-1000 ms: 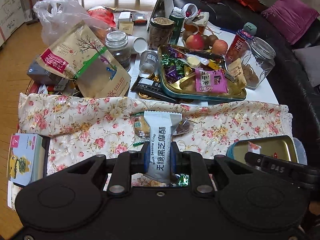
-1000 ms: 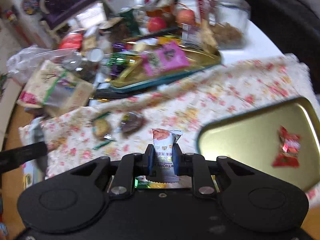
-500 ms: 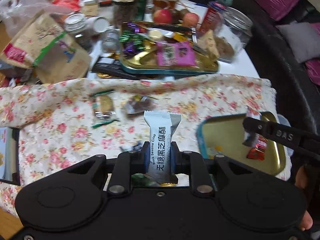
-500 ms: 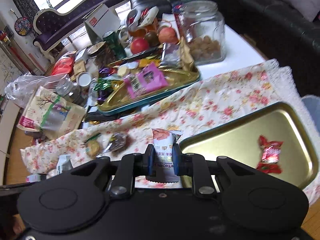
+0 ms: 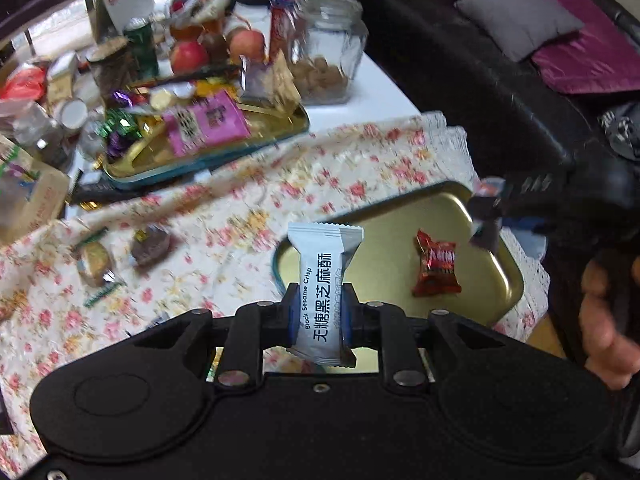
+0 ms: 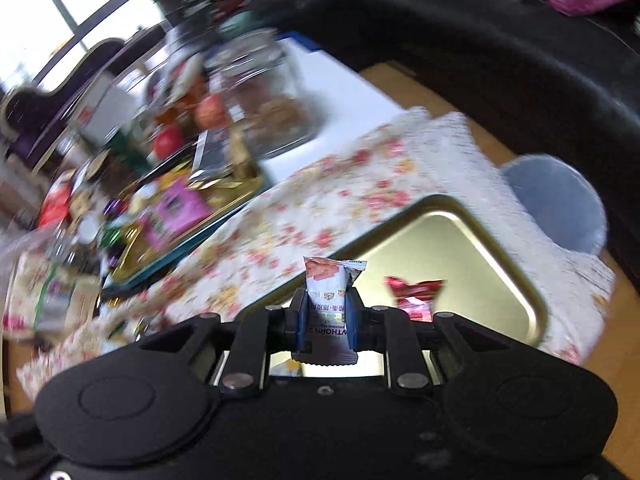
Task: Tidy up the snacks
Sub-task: 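Carry both white packets over the gold tray with both tools, then open both tools to drop the white packets into the gold tray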
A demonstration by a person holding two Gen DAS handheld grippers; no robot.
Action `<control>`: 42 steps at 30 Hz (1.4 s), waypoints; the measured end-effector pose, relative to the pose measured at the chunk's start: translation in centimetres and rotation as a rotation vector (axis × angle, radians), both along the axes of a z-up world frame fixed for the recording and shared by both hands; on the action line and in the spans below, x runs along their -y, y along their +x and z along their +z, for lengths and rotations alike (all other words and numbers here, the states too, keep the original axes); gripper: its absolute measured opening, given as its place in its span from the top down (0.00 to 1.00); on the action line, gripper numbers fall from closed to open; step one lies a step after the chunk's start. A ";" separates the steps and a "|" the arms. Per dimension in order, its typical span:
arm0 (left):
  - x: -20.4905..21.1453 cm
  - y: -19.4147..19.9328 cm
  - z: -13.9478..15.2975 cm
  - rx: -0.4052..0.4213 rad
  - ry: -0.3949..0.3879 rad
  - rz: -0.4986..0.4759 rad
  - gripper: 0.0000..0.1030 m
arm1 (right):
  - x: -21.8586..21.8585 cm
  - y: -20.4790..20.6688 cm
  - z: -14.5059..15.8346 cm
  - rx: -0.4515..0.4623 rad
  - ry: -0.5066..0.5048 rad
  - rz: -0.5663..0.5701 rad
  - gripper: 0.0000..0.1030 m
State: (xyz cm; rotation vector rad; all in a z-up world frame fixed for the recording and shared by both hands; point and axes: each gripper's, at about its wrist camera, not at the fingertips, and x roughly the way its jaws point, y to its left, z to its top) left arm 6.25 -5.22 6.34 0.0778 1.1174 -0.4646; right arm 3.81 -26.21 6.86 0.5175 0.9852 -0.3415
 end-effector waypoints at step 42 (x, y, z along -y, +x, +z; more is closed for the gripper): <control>3.6 0.6 -4.4 -0.156 0.073 0.042 0.50 | 0.6 0.7 1.1 0.016 -0.027 -0.004 0.75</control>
